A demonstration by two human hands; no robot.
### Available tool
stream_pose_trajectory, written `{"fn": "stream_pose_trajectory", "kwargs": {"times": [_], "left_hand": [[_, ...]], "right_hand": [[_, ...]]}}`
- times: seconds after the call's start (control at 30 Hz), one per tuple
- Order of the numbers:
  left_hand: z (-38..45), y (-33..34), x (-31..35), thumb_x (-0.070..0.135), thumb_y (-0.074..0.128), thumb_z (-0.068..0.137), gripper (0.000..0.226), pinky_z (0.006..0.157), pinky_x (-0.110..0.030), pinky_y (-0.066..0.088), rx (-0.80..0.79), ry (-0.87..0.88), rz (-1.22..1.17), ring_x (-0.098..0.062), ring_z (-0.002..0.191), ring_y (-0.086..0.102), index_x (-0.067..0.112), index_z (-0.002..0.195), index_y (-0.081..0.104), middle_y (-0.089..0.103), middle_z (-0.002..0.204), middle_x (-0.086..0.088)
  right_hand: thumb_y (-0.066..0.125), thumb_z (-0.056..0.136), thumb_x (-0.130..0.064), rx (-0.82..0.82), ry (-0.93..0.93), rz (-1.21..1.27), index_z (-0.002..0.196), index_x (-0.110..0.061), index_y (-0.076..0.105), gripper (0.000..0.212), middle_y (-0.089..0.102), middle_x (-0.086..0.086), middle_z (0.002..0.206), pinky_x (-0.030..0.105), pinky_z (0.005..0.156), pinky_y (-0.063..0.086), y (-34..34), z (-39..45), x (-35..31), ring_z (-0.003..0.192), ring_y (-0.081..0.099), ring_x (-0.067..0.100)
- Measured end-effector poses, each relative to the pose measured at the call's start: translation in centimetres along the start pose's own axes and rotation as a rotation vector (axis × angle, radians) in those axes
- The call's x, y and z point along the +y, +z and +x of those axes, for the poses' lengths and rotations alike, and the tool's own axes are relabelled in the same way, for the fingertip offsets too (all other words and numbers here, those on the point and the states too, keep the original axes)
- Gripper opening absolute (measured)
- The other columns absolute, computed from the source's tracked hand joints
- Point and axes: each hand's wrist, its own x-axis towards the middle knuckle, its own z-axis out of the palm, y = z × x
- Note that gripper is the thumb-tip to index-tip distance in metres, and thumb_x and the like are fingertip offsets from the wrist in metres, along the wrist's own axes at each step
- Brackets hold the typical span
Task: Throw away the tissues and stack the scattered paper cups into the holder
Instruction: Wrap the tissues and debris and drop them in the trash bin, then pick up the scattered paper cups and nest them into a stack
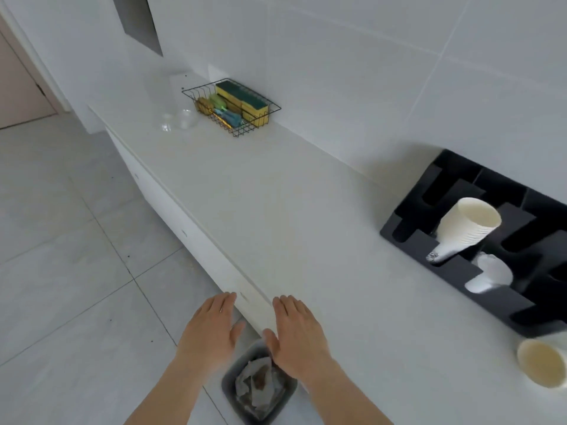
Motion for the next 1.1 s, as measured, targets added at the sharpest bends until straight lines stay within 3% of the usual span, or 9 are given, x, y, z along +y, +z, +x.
{"fn": "stream_pose_trajectory", "kwargs": {"times": [0.23,0.7,0.87,1.0,1.1], "left_hand": [[4.9,-2.4,8.5,0.049,0.037,0.101,0.066,0.119,-0.035,0.030,0.017,0.221,0.037,-0.019,0.146,0.028,0.014,0.155,0.022,0.034,0.158,-0.001],[5.8,-0.7,34.4,0.047,0.038,0.101,0.064,0.118,-0.030,0.029,0.027,0.616,0.035,-0.016,0.145,0.028,0.016,0.155,0.022,0.033,0.158,0.002],[4.2,2.1,43.1,0.047,0.041,0.100,0.064,0.116,-0.031,0.032,0.011,0.729,0.049,-0.016,0.144,0.031,0.017,0.154,0.025,0.035,0.157,0.002],[3.0,6.5,53.7,0.046,0.045,0.099,0.064,0.114,-0.032,0.035,-0.085,0.871,0.026,-0.017,0.143,0.033,0.016,0.154,0.027,0.037,0.156,0.001],[2.6,7.1,54.2,0.045,0.047,0.099,0.066,0.116,-0.032,0.033,-0.086,0.888,0.048,-0.017,0.144,0.031,0.015,0.154,0.027,0.035,0.157,0.001]], "right_hand": [[0.045,0.103,-0.039,0.088,0.226,-0.020,0.149,-0.007,0.033,0.057,0.044,0.008,0.148,0.036,0.120,0.026,-7.1,-4.1,7.8,0.138,0.037,0.028],[0.052,0.099,-0.041,0.311,0.646,-0.033,0.142,-0.011,0.042,0.054,0.050,0.003,0.141,0.035,0.113,0.035,-14.6,-20.2,24.6,0.133,0.043,0.025],[0.054,0.098,-0.041,0.371,0.763,-0.022,0.141,-0.011,0.044,0.053,0.052,0.003,0.138,0.033,0.108,0.039,-15.6,-27.4,30.3,0.130,0.046,0.025],[0.057,0.096,-0.040,0.396,0.955,-0.024,0.139,-0.010,0.046,0.054,0.054,0.004,0.136,0.034,0.109,0.040,-14.4,-36.1,37.4,0.129,0.048,0.026],[0.056,0.096,-0.041,0.388,0.967,-0.013,0.141,-0.010,0.045,0.055,0.053,0.003,0.135,0.033,0.110,0.039,-13.9,-36.9,37.5,0.130,0.046,0.025]]}}
